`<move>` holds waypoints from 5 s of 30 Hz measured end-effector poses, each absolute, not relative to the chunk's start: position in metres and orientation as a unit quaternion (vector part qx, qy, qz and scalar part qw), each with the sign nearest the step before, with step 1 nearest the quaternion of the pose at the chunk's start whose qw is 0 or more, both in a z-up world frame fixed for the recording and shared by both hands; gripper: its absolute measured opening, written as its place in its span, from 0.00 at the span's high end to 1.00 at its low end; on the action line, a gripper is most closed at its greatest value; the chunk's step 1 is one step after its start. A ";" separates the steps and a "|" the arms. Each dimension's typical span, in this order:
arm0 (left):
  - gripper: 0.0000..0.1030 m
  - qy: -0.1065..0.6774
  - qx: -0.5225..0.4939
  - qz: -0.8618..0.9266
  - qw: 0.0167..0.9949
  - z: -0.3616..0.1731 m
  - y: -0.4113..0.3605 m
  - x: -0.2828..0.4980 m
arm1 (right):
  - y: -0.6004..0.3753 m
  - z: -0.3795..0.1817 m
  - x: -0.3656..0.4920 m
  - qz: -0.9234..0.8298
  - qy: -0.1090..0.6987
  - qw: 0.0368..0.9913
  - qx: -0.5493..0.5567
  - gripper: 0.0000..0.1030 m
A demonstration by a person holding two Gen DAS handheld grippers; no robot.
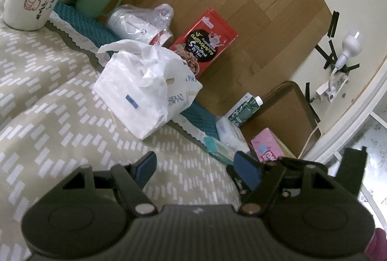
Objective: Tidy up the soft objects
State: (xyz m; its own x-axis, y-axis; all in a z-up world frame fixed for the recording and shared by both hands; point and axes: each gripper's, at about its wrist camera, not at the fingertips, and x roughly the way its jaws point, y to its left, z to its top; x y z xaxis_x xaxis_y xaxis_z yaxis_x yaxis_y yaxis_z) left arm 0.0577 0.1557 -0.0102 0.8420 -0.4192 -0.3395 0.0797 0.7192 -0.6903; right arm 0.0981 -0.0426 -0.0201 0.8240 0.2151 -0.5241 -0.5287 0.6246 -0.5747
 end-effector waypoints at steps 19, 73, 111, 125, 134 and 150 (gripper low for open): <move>0.24 0.243 -0.368 -0.144 0.886 -0.013 0.160 0.058 | 0.011 -0.002 0.176 0.248 0.318 0.826 -0.393 0.84; 0.22 0.229 -0.393 -0.131 0.881 -0.015 0.170 0.057 | -0.013 0.003 0.118 0.390 0.360 0.822 -0.204 0.52; 0.18 0.273 -0.334 -0.147 0.890 -0.008 0.150 0.045 | -0.103 -0.025 -0.029 0.389 0.291 0.870 -0.086 0.43; 0.34 0.383 -0.272 -0.158 0.868 0.019 0.075 0.030 | -0.166 -0.046 -0.010 0.358 0.323 0.854 0.198 0.49; 0.34 0.405 -0.325 -0.149 0.841 0.018 0.083 0.021 | -0.193 -0.056 -0.010 0.363 0.325 0.831 0.270 0.52; 0.84 0.371 -0.218 -0.277 0.859 0.071 -0.027 0.067 | -0.222 -0.032 -0.033 0.303 0.215 0.905 0.207 0.58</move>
State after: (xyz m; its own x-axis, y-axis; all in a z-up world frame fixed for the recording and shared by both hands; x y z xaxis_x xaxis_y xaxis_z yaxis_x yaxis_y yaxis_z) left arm 0.0667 -0.0274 0.0706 0.5718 -0.6378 -0.5160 0.3149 0.7515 -0.5798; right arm -0.0333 -0.2224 -0.0317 0.7237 0.6376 -0.2641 -0.4589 0.7304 0.5059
